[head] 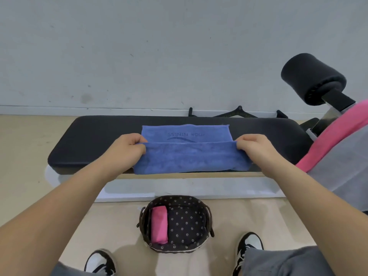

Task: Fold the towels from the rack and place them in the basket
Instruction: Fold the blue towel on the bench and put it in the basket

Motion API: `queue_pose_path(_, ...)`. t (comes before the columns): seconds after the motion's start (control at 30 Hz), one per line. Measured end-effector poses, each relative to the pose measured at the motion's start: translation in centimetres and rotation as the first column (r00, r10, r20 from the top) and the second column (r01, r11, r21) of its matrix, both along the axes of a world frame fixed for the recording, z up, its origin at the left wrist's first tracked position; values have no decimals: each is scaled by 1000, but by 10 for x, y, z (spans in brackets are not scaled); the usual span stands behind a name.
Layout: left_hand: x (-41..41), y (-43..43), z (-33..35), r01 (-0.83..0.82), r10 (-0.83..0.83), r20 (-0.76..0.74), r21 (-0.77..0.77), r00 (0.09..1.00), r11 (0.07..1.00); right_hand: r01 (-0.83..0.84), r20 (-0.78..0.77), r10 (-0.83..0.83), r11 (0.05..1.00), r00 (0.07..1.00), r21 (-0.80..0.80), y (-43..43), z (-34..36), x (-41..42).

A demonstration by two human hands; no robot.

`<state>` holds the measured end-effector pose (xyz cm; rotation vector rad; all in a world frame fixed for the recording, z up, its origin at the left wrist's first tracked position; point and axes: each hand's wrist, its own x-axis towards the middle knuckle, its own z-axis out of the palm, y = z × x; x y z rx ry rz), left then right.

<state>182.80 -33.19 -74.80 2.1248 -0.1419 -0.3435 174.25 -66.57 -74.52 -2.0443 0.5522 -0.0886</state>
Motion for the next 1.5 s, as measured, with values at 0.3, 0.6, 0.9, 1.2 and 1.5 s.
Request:
queue_pose_path(0.3,50,-12,-12,-133,130,69,30,989,991,57,119,-40,987,992,-150,-11,-29,64)
queue_pose_path(0.6,105,-26,-40,-155,76,301,248,950,956,67,56,-51,938,997,-340,-25,-47,105)
queue_pose_path(0.9,121,-29,-39,-61,-85,250,525,965,849,29,-79,-65,922,995,-387,-25,-40,116)
queue_pose_path(1.2,114,-35,-31,-16,-46,151,388,987,921,-45,56,116,719,992,-694,14,-22,115)
queue_pose_path(1.5,104,-30,-20,-76,83,-118,62,990,995,-571,-383,425,561,820,-599,65,-51,101)
